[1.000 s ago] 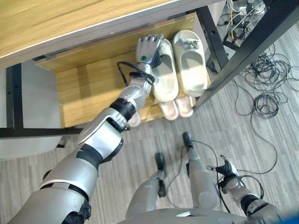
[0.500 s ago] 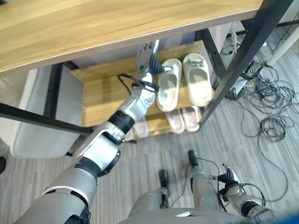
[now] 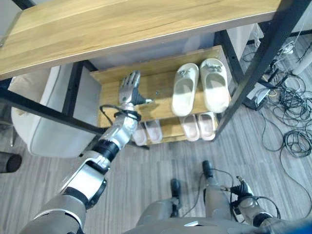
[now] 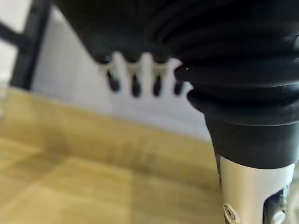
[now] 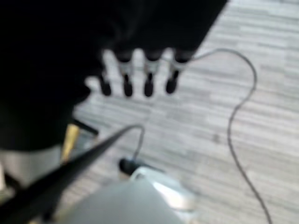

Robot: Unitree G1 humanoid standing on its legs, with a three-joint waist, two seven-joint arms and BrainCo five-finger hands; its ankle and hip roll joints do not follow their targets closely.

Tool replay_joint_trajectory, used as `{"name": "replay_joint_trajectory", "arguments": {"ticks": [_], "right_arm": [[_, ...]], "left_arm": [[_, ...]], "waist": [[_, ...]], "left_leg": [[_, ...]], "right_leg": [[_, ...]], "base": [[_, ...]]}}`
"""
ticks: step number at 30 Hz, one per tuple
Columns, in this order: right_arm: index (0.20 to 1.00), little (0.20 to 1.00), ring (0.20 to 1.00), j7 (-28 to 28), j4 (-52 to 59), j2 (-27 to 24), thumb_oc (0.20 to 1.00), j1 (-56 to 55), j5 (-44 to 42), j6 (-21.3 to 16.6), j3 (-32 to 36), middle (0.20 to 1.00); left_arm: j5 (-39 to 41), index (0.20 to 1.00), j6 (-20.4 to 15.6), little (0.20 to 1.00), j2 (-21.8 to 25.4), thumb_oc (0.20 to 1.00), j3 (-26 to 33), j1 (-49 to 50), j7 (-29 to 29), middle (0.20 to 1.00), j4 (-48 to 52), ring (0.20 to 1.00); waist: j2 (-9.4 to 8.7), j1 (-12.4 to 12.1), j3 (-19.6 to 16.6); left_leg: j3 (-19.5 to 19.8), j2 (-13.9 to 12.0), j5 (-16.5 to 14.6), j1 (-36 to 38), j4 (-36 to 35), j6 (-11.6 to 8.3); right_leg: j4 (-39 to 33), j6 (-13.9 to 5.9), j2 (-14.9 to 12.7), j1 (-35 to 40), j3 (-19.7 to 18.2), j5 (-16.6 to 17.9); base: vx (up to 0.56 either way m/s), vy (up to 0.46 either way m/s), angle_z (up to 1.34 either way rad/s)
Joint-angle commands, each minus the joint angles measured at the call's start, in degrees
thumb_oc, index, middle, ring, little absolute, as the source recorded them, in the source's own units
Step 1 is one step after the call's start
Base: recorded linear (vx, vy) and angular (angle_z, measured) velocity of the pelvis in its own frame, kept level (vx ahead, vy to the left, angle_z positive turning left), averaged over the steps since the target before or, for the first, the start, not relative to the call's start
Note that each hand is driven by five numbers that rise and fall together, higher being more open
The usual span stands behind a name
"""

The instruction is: Arrange the slippers neatly on the shoe rack.

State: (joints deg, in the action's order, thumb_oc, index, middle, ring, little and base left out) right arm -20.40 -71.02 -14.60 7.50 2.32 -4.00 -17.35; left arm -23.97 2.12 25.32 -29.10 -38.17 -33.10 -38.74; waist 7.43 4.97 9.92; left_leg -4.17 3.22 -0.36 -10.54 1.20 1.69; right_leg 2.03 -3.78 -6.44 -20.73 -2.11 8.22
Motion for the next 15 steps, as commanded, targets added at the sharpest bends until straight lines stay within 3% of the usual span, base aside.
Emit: {"name": "replay_joint_trajectory", "arguments": {"ticks": [1, 15], "right_arm": [[1.0, 1.0, 1.0, 0.2, 0.0, 0.3, 1.0, -1.4, -0.7, 0.1, -1.1, 1.0], [1.0, 1.0, 1.0, -0.3, -0.1, -0.2, 1.0, 0.5, -0.5, 0.4, -2.6, 1.0]], "left_arm": [[-3.4, 1.0, -0.5, 1.0, 0.0, 1.0, 3.6, -4.0, 0.4, 1.0, -1.7, 1.0], [1.2, 1.0, -1.3, 1.0, -10.7, 1.0, 1.6, -1.7, -0.2, 1.0, -10.4, 1.0]], "waist": [[-0.72, 0.3, 0.4], [-0.86, 1.2, 0.4]], "left_leg": [[1.8, -2.4, -3.6, -6.1, 7.0, -3.33], [1.2, -2.5, -3.7, -7.5, 7.6, -3.2]], "right_leg": [[4.9, -4.93, -2.8, 1.4, -1.5, -7.4], [5.3, -4.5, -2.6, -0.5, -3.1, -7.4]], "base": [[0.0, 0.0, 0.0], [0.0, 0.006, -0.05]]}}
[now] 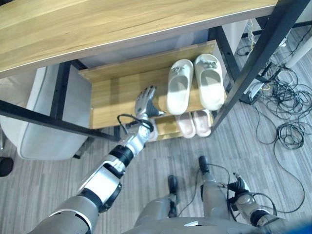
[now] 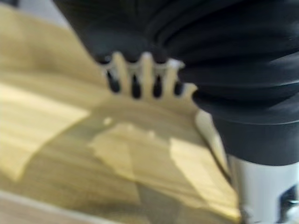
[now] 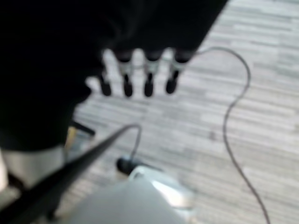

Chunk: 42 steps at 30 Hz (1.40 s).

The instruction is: Arrange the slippers neatly on the shoe rack.

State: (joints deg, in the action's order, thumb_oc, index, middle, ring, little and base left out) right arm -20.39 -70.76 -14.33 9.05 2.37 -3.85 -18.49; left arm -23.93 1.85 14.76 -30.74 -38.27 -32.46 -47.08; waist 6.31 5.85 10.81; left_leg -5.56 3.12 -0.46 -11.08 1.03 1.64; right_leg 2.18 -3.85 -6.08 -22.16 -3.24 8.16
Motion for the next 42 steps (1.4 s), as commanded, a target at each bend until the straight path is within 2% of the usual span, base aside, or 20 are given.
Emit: {"name": "replay_joint_trajectory", "arguments": {"ticks": [1, 3, 24, 42], "right_arm": [[1.0, 1.0, 1.0, -0.2, -0.6, -0.5, 1.0, -1.0, -0.7, 0.3, -1.4, 1.0], [1.0, 1.0, 1.0, -0.3, -1.1, -0.6, 1.0, -0.9, -0.8, 0.5, -1.4, 1.0], [1.0, 1.0, 1.0, 0.2, -2.1, -1.6, 1.0, -0.6, -1.2, 0.9, -1.8, 1.0], [1.0, 1.0, 1.0, 0.2, -2.8, -1.9, 1.0, 0.1, -2.3, 0.9, -2.2, 1.0]], "left_arm": [[1.7, 1.0, -1.3, 1.0, -0.6, 1.0, 3.1, -1.6, -0.8, 1.0, -2.2, 1.0], [3.2, 1.0, -1.7, 1.0, -2.4, 1.0, 2.8, -1.9, -0.8, 1.0, -2.9, 1.0], [3.5, 1.0, -2.1, 1.0, -7.1, 1.0, -0.7, -5.0, 0.2, 1.0, -5.5, 1.0], [5.5, 1.0, -2.9, 1.0, -11.1, 1.0, -2.0, -6.0, 0.8, 1.0, -7.7, 1.0]], "waist": [[0.3, 0.3, -0.5], [0.54, 0.5, -0.8], [2.13, 1.6, -2.0], [2.25, 2.1, -2.0]], "left_leg": [[2.5, -2.4, -3.5, -7.0, 7.8, -3.14], [2.5, -2.4, -3.6, -7.0, 7.9, -3.09], [1.9, -2.4, -3.7, -4.6, 6.7, -3.22], [1.8, -2.5, -3.2, -5.1, 6.2, -3.16]], "right_leg": [[5.1, -4.44, -3.0, 0.9, -1.9, -7.3], [5.2, -4.41, -3.0, 0.9, -2.0, -7.4], [5.5, -4.54, -3.2, 2.0, -2.6, -8.1], [6.3, -4.28, -2.9, 1.0, -3.1, -8.3]], "base": [[0.01, 0.003, -0.03], [0.0, 0.0, 0.0], [0.01, -0.002, 0.0], [0.0, -0.001, 0.0]]}}
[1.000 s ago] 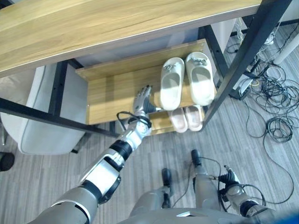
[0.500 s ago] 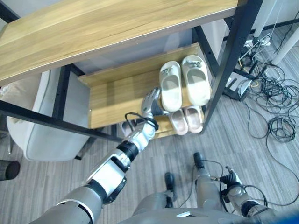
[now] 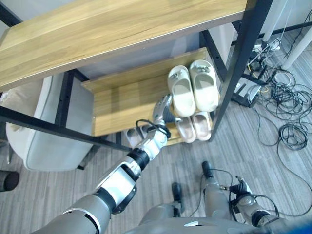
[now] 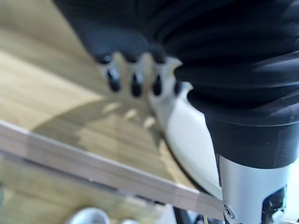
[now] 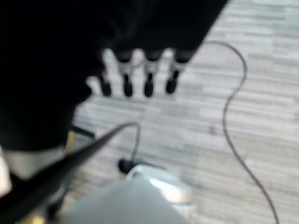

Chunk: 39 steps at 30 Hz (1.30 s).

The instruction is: Arrange the slippers neatly on the shoe rack.

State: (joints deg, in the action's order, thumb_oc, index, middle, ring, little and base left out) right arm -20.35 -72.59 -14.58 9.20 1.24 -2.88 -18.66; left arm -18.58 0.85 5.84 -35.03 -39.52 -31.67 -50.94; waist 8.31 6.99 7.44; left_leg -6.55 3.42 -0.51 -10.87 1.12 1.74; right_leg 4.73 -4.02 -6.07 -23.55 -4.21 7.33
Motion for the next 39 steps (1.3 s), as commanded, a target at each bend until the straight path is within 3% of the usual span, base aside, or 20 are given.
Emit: {"name": "replay_joint_trajectory", "arguments": {"ticks": [1, 9, 19, 23, 24, 27, 30, 33, 35, 36, 39], "right_arm": [[1.0, 1.0, 1.0, 0.2, -1.0, -1.6, 1.0, 0.1, -1.2, -0.1, -2.1, 1.0], [1.0, 1.0, 1.0, 0.2, -1.3, -1.2, 1.0, -0.4, -1.0, -0.4, -2.0, 1.0], [1.0, 1.0, 1.0, 1.5, -0.4, 1.0, 1.0, -3.7, -1.1, 0.1, 1.3, 1.0], [1.0, 1.0, 1.0, 2.2, -0.3, 2.5, 1.0, -6.2, -0.8, 0.4, 3.0, 1.0], [1.0, 1.0, 1.0, 2.3, -0.1, 2.9, 1.0, -7.5, -0.6, 0.4, 4.0, 1.0], [1.0, 1.0, 1.0, 2.7, 0.7, 4.0, 1.0, -9.3, 0.7, 0.9, 5.4, 1.0], [1.0, 1.0, 1.0, 3.3, 0.3, 4.6, 1.0, -10.1, 2.3, 1.2, 5.2, 1.0], [1.0, 1.0, 1.0, 4.0, 0.6, 5.3, 1.0, -11.2, 2.9, 1.3, 5.0, 1.0], [1.0, 1.0, 1.0, 4.4, 1.1, 5.7, 1.0, -11.7, 2.9, 1.5, 5.5, 1.0], [1.0, 1.0, 1.0, 4.4, 1.1, 5.7, 1.0, -11.7, 2.9, 1.5, 5.5, 1.0], [1.0, 1.0, 1.0, 5.4, 1.8, 5.7, 1.0, -12.1, 2.2, 1.6, 5.8, 1.0]], "left_arm": [[0.2, 1.0, -1.9, 1.0, -2.1, 1.0, 2.4, -4.9, 0.1, 1.0, -3.7, 1.0], [0.4, 1.0, -1.9, 1.0, -0.1, 1.0, 3.3, -4.6, -0.1, 1.0, -3.2, 1.0], [-2.5, 1.0, -3.7, 1.0, 9.4, 1.0, 5.7, -1.2, 1.1, 1.0, 16.7, 1.0], [-4.1, 1.0, -5.2, 1.0, 13.3, 1.0, 7.0, 6.4, 4.1, 1.0, 25.0, 1.0], [-3.3, 1.0, -6.8, 1.0, 15.2, 1.0, 8.4, 12.6, 6.2, 1.0, 29.5, 1.0], [1.4, 1.0, -10.0, 1.0, 20.7, 1.0, 13.9, 27.2, 12.7, 1.0, 40.8, 1.0], [2.3, 1.0, -10.4, 1.0, 21.9, 1.0, 16.8, 30.0, 13.6, 1.0, 42.8, 1.0], [8.2, 1.0, -11.8, 1.0, 23.5, 1.0, 19.3, 35.5, 18.2, 1.0, 48.4, 1.0], [15.9, 1.0, -13.2, 1.0, 24.4, 1.0, 21.2, 41.7, 22.2, 1.0, 51.9, 1.0], [15.9, 1.0, -13.2, 1.0, 24.5, 1.0, 21.3, 41.8, 22.3, 1.0, 52.0, 1.0], [33.4, 1.0, -11.9, 1.0, 22.2, 1.0, 22.3, 51.3, 29.4, 1.0, 50.1, 1.0]], "waist": [[0.27, 0.9, 1.3], [-0.06, 0.6, 0.7], [-1.64, -2.1, -1.4], [-2.66, -3.5, -3.2], [-3.11, -4.3, -4.3], [-3.64, -5.9, -6.2], [-4.24, -6.6, -7.1], [-5.03, -7.1, -8.1], [-5.47, -7.5, -8.7], [-5.47, -7.5, -8.7], [-5.77, -8.1, -9.5]], "left_leg": [[2.9, -2.8, -3.1, -5.6, 6.3, -3.27], [3.2, -3.0, -3.0, -5.8, 6.4, -3.37], [5.0, -3.2, -3.1, -0.1, 4.8, -4.08], [5.4, -3.1, -3.2, 4.0, 3.4, -4.05], [5.4, -3.1, -3.1, 5.5, 2.4, -3.99], [4.6, -3.1, -2.4, 8.2, 0.1, -3.83], [4.6, -3.2, -1.9, 9.4, -1.3, -3.99], [5.1, -3.3, -1.5, 10.6, -2.6, -4.03], [5.5, -3.5, -1.3, 11.4, -3.1, -3.97], [5.5, -3.5, -1.3, 11.5, -3.2, -3.98], [6.1, -3.8, -1.4, 13.0, -4.4, -3.96]], "right_leg": [[3.7, -4.04, -2.9, 2.2, -2.1, -7.5], [4.0, -4.0, -2.7, 2.3, -1.6, -7.6], [2.1, -4.37, -2.5, 9.8, 1.9, -8.3], [-0.3, -4.68, -2.7, 14.3, 3.9, -7.8], [-1.8, -4.88, -2.7, 15.9, 4.7, -7.2], [-5.1, -5.47, -2.5, 18.3, 5.3, -5.4], [-6.4, -5.75, -2.3, 19.6, 6.0, -4.9], [-6.8, -5.67, -1.9, 21.0, 6.9, -5.0], [-6.4, -5.42, -1.5, 21.6, 7.4, -5.4], [-6.4, -5.42, -1.5, 21.7, 7.4, -5.4], [-6.7, -5.23, -1.3, 23.1, 8.4, -6.1]], "base": [[0.0, 0.0, 0.0], [0.0, -0.004, 0.0], [0.04, -0.049, 0.13], [0.04, -0.064, 0.16], [-0.01, -0.033, 0.03], [-0.02, 0.005, -0.01], [-0.06, 0.023, -0.01], [-0.05, 0.016, 0.11], [-0.04, 0.012, 0.13], [0.02, 0.012, 0.07], [0.01, 0.004, 0.08]]}}
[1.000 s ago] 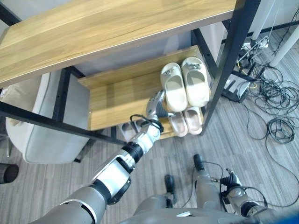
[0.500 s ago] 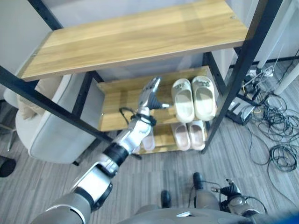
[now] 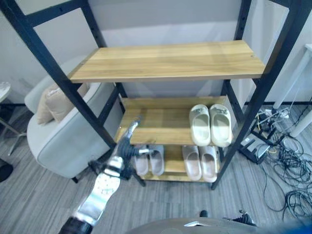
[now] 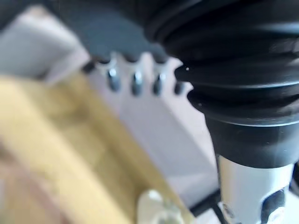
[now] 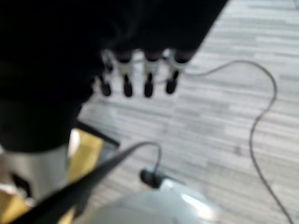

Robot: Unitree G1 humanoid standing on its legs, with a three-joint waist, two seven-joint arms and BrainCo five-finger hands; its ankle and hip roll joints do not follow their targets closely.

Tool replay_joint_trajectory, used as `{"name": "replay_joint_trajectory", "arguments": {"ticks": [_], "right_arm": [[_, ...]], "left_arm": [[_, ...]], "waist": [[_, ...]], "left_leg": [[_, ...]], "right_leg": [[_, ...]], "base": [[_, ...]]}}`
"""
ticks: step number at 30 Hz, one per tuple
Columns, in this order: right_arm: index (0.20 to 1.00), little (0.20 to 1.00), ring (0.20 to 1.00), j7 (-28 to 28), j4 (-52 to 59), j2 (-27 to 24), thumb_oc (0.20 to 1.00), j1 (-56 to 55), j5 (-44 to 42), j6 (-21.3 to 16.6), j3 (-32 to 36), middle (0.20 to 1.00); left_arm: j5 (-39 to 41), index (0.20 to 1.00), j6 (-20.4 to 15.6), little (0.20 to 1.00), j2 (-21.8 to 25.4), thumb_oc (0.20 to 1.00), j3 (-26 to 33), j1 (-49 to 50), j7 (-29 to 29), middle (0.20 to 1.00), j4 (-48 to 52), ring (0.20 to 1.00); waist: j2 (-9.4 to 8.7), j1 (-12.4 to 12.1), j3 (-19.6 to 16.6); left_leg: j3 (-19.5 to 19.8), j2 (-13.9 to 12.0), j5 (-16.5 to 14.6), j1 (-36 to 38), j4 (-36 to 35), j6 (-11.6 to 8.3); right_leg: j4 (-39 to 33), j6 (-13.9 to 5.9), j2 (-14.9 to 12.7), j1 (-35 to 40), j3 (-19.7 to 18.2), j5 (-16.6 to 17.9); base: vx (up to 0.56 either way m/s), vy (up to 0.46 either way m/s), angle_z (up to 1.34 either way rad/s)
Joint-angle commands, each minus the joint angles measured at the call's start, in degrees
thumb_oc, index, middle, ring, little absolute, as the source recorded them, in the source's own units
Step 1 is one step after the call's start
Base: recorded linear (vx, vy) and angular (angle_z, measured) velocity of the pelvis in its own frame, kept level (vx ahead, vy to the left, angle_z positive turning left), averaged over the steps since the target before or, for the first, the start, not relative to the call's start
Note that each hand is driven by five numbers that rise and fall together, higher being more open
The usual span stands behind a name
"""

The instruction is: Arrange the slippers neatly on the shoe rack.

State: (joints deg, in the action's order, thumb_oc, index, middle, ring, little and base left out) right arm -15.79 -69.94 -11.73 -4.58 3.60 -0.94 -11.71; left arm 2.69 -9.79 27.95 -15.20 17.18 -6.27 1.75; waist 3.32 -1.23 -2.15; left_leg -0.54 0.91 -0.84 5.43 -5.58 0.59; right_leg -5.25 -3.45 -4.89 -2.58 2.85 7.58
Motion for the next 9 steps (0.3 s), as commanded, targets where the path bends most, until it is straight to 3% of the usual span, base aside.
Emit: {"name": "replay_joint_trajectory", "arguments": {"ticks": [1, 6, 8, 9], "right_arm": [[1.0, 1.0, 1.0, 1.6, -0.6, 2.1, 1.0, 2.1, -0.9, -0.5, -0.5, 1.0], [1.0, 1.0, 1.0, 3.5, -0.6, 0.6, 1.0, 1.0, -1.6, -1.2, -0.6, 1.0], [1.0, 1.0, 1.0, 4.5, -1.1, 0.1, 1.0, 0.7, -4.3, -1.8, 0.5, 1.0], [1.0, 1.0, 1.0, 5.1, -2.8, -0.5, 1.0, 1.4, -6.0, -1.9, 1.9, 1.0]], "left_arm": [[19.3, 1.0, 0.8, 1.0, -2.0, 1.0, 1.5, -2.4, 6.9, 1.0, -7.8, 1.0], [19.0, 1.0, 3.6, 1.0, -5.7, 1.0, -0.4, -0.4, 10.0, 1.0, -25.1, 1.0], [16.7, 1.0, 4.6, 1.0, -13.0, 1.0, 6.3, -7.8, 6.4, 1.0, -54.9, 1.0], [12.9, 1.0, 5.2, 1.0, -13.3, 1.0, 12.1, -11.0, 4.6, 1.0, -68.8, 1.0]], "waist": [[-1.09, -0.1, 0.0], [-1.96, -0.1, -0.2], [-2.82, 0.2, -0.2], [-3.2, 0.0, -0.6]], "left_leg": [[0.3, -1.3, -1.0, -3.2, 2.4, -2.59], [1.2, -1.4, -0.9, -2.6, 2.1, -2.44], [1.8, -1.3, -0.5, -3.0, 2.3, -2.52], [2.0, -1.2, -0.6, -2.9, 2.3, -2.59]], "right_leg": [[3.5, -5.56, -2.5, 2.5, 1.5, -6.4], [3.8, -5.27, -2.6, 3.2, 2.2, -6.8], [3.9, -4.75, -2.6, 3.1, 2.5, -7.1], [3.8, -4.5, -2.5, 3.3, 2.6, -7.3]], "base": [[-0.01, 0.012, 0.07], [-0.01, 0.007, 0.12], [-0.02, -0.003, 0.05], [0.0, -0.003, 0.09]]}}
